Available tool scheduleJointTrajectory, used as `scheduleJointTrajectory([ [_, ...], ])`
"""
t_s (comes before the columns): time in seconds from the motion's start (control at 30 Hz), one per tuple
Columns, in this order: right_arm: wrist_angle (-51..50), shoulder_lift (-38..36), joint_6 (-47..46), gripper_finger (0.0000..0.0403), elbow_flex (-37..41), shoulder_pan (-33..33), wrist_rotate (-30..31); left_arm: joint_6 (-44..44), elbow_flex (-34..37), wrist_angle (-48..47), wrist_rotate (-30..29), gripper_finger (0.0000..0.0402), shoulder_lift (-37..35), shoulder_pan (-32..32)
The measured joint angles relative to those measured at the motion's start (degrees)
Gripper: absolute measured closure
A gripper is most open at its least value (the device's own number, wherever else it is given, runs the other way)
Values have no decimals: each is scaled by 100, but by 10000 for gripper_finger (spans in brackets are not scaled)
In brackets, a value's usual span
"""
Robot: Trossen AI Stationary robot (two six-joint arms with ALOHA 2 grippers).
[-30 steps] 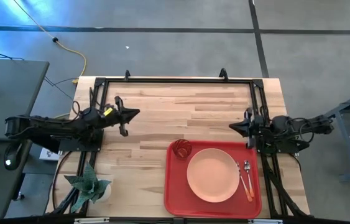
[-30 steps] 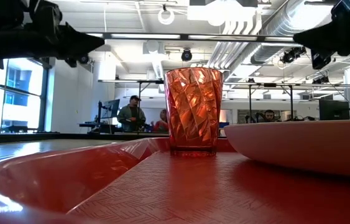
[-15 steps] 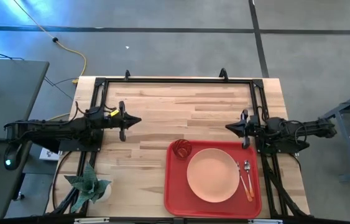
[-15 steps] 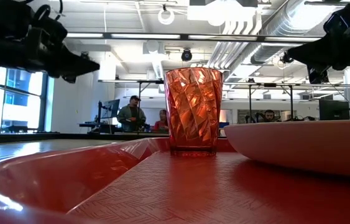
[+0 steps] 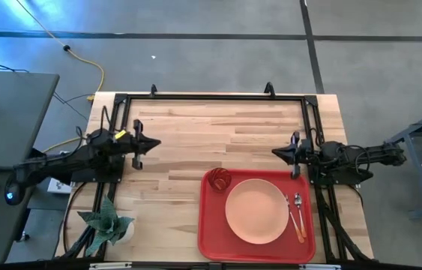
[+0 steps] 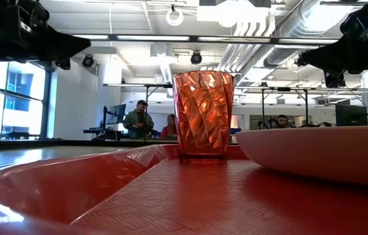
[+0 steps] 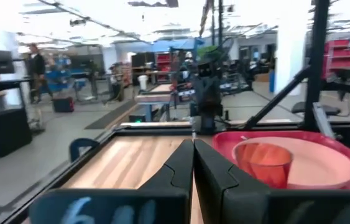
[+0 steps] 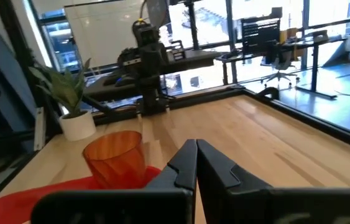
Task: Pick and place plate/cup/fork/spoon on tray
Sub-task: Return to Home Position
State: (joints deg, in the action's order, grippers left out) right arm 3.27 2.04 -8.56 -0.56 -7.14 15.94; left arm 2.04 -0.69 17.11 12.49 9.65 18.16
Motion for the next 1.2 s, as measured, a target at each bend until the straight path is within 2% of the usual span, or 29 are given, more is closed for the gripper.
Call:
scheduleJointTrajectory([
  [0.1, 2, 19, 18, 403, 2, 0, 7, 5, 2, -552, -249, 399, -506, 71],
  [0.2, 1, 22, 63, 403, 2, 0, 2, -84, 2, -1161, -808, 399, -939, 159],
  [0.27, 0, 22, 61, 403, 2, 0, -15, -232, 2, -1237, -962, 399, -942, 191],
  [0.5, 23, 28, 441, 403, 4, -1, 81, -650, 2, -1076, -1111, 399, -859, 76],
  [0.63, 309, 20, 430, 403, 4, 1, 365, -698, 2, -1139, -1121, 399, -812, -301],
  [0.8, 655, 16, 716, 403, 4, 2, 309, -690, 2, -1155, -1113, 399, -750, -857],
  [0.9, 634, 51, 843, 403, 4, 2, 311, -710, -4, -1292, -1177, 399, -712, -1055],
  [1.03, 395, 61, 839, 403, 7, 2, 207, -650, 2, -1616, -975, 399, -716, -1276],
  [1.2, 5, 66, 602, 403, 7, 2, 52, -443, 2, -1510, -1000, 399, -715, -1345],
])
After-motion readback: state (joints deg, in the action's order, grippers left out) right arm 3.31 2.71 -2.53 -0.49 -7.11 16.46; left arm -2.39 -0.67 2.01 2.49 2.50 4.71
